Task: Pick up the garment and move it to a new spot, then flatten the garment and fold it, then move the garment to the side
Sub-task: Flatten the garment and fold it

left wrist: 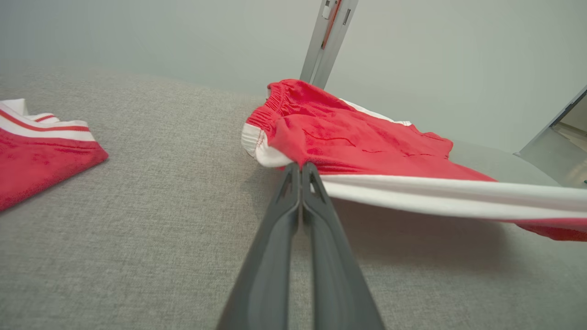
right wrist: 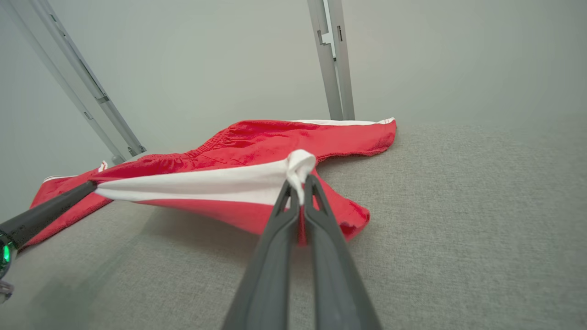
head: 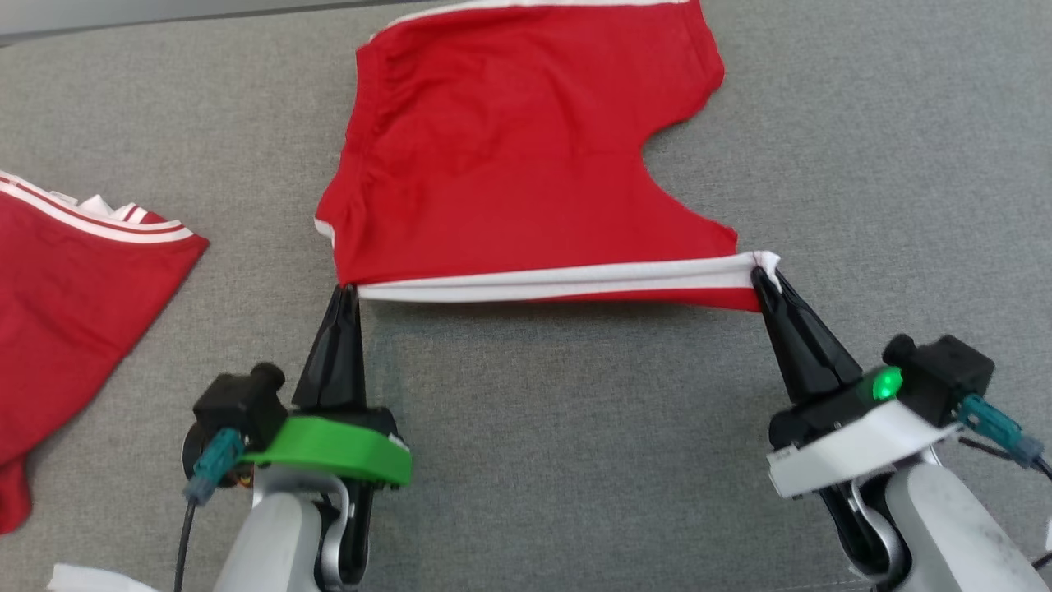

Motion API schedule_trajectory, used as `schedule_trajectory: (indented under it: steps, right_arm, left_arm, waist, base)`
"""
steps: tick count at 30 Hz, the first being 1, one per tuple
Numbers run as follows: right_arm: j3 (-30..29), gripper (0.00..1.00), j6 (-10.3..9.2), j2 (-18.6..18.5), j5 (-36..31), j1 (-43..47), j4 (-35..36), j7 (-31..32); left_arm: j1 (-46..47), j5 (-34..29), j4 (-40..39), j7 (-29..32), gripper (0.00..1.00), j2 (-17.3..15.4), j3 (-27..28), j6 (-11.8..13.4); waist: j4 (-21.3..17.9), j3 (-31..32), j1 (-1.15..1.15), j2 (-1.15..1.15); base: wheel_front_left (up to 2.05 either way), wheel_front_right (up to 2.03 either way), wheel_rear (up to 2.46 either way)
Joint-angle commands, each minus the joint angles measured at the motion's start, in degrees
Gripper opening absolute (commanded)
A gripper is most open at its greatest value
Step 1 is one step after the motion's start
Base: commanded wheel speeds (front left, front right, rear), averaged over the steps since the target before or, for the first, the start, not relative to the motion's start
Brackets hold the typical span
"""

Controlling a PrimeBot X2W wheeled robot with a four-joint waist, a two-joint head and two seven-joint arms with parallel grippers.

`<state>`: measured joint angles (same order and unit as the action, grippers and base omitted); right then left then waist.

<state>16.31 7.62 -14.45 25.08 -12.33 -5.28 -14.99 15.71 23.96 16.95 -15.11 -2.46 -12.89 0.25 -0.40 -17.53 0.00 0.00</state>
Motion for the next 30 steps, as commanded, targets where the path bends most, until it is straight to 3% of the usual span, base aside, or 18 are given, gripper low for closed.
schedule_trajectory:
  steps: [1,9,15,22,30]
  right_arm:
    - [-2.0,0.00,-0.24,-0.8,-0.5,3.5,2.4,-0.2]
    - [-7.4,0.00,-0.30,1.0,-3.6,19.9,15.8,-0.2]
    - [-9.9,0.00,-0.35,1.8,-4.3,23.3,20.0,1.9]
    - [-11.2,0.00,-0.55,-0.3,-2.1,15.1,16.6,2.0]
    - [-7.2,0.00,-0.54,-6.4,1.9,-5.0,5.5,1.5]
  left_arm:
    - [-3.5,-0.9,-2.5,-0.1,0.00,-1.3,0.8,1.2]
    - [-18.1,-2.2,-22.3,6.0,0.00,-3.0,-0.3,6.4]
    - [-20.7,-3.1,-30.8,10.8,0.00,-4.5,-1.1,8.3]
    - [-11.6,-3.4,-26.6,13.2,0.00,-6.3,-1.2,5.7]
    - [6.5,-2.9,-15.2,13.3,0.00,-5.4,-0.9,2.8]
  waist:
    - [0.1,2.3,0.00,0.00]
    - [0.1,4.1,0.00,0.00]
    - [-0.6,4.1,0.00,0.00]
    - [-1.4,0.0,0.00,0.00]
    - [-0.7,-9.9,0.00,0.00]
  base:
    - [0.00,0.00,0.00]
    - [0.00,0.00,0.00]
    - [0.00,0.00,0.00]
    - [0.00,0.00,0.00]
    - [0.00,0.00,0.00]
